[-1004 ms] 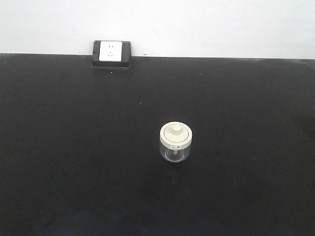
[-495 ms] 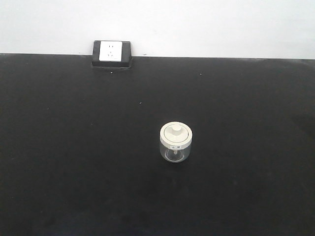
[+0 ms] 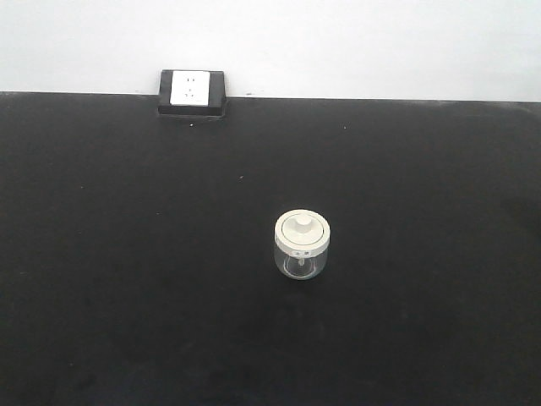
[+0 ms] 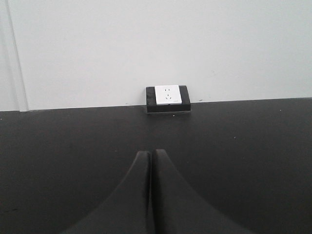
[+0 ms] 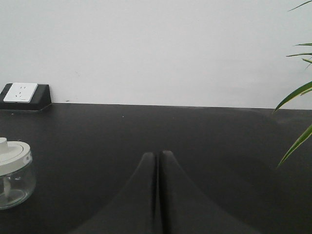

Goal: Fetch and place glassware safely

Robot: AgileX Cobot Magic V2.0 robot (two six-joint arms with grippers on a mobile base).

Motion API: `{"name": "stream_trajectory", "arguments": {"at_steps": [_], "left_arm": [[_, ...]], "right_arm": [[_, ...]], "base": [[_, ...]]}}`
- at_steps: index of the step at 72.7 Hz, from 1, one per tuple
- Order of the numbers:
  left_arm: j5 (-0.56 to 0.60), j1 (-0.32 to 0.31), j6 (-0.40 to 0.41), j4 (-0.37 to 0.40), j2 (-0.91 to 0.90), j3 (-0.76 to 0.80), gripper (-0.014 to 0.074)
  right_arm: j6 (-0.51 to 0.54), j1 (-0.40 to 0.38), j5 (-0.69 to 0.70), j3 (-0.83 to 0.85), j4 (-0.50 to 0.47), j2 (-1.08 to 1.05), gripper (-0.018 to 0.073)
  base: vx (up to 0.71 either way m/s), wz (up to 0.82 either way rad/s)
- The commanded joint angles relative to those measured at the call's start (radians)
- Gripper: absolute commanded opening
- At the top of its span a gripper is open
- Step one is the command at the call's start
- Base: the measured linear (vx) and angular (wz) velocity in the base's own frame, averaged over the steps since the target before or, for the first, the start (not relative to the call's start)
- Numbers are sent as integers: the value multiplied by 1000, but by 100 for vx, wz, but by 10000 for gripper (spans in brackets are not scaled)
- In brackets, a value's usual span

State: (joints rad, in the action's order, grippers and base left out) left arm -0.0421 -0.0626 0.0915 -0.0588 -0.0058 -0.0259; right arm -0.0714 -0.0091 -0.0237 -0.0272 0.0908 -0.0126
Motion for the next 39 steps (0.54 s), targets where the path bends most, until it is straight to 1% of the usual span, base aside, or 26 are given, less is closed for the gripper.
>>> {"name": "stream_trajectory", "arguments": {"at_steps": [1, 39], "left_arm": [[80, 1, 7, 8, -18, -29, -7], [80, 1, 7, 8, -18, -29, -7]], "right_arm": [[3, -7, 79, -20, 0, -9, -8], [3, -7, 79, -20, 0, -9, -8]], "base": [[0, 0], [0, 0]]}}
